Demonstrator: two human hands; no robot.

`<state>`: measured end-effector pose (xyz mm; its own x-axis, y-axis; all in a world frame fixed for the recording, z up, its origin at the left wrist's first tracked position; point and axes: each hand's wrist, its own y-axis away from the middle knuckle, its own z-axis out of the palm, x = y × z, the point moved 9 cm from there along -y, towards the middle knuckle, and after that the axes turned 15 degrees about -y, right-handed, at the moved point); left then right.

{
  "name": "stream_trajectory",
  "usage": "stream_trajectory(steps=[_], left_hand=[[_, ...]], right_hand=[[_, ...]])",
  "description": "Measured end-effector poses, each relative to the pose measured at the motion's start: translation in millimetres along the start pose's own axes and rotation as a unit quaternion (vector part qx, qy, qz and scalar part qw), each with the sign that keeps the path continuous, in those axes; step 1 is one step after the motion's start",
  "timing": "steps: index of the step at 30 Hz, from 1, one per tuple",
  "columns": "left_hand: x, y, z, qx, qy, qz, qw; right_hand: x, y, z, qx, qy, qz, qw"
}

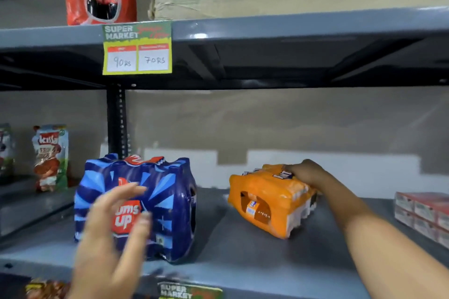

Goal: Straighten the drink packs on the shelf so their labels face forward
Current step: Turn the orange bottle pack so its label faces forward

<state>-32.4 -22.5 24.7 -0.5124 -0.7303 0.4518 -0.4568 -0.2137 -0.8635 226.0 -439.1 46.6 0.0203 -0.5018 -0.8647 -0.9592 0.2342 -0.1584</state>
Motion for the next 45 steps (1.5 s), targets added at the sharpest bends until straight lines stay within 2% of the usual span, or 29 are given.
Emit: stream_trajectory(steps=[1,3,6,8,13,17,19,21,22,24,26,29,33,36,39,42,45], left_hand=[[35,8,16,-0.02,-0.01,0.052,0.998],[79,17,58,-0.089,0.001,0.059,0.994],[108,20,130,-0.204,0.026,-0.023,0.978],[117,20,167,-0.251,0.027,-0.073,0.965],[137,19,208,-0.259,-0.006,-0.09,0.962],[144,20,210,-0.255,-0.102,-0.029,0.961],[143,18,210,-0.254,-0.132,-0.004,0.958],[133,13,207,-0.258,-0.114,-0.02,0.959],[125,8,205,-0.259,-0.097,-0.04,0.96],[104,-4,204,-0.256,-0.087,-0.074,0.96],[85,-16,206,-0.256,-0.12,-0.084,0.955],[64,-25,217,-0.281,-0.133,-0.066,0.948],[42,-27,231,-0.331,-0.105,-0.101,0.932],[43,-15,243,-0.421,-0.015,-0.139,0.896],[56,-2,247,-0.491,0.054,-0.152,0.856],[65,1,244,-0.483,0.118,-0.173,0.85],[69,-1,238,-0.448,0.155,-0.175,0.863]], right_hand=[[3,2,-5,0.014,-0.019,0.0,1.0],[14,11,-16,0.037,-0.066,-0.003,0.997],[32,29,-35,0.064,-0.157,-0.017,0.985],[46,40,-45,0.063,-0.216,-0.019,0.974],[72,59,-64,0.041,-0.263,-0.05,0.963],[83,65,-57,-0.013,-0.317,-0.026,0.948],[85,71,-51,-0.04,-0.365,-0.005,0.93],[82,77,-48,-0.062,-0.41,0.0,0.91],[79,80,-52,-0.053,-0.411,-0.005,0.91],[80,80,-66,0.015,-0.369,-0.015,0.929],[85,77,-78,0.069,-0.361,-0.015,0.93],[87,74,-82,0.074,-0.381,-0.039,0.921],[84,66,-63,-0.007,-0.424,-0.033,0.905],[79,69,-45,-0.084,-0.46,-0.016,0.884],[83,68,-51,-0.053,-0.46,-0.006,0.886],[90,65,-62,-0.008,-0.456,0.011,0.89],[87,70,-50,-0.076,-0.45,0.04,0.889]])
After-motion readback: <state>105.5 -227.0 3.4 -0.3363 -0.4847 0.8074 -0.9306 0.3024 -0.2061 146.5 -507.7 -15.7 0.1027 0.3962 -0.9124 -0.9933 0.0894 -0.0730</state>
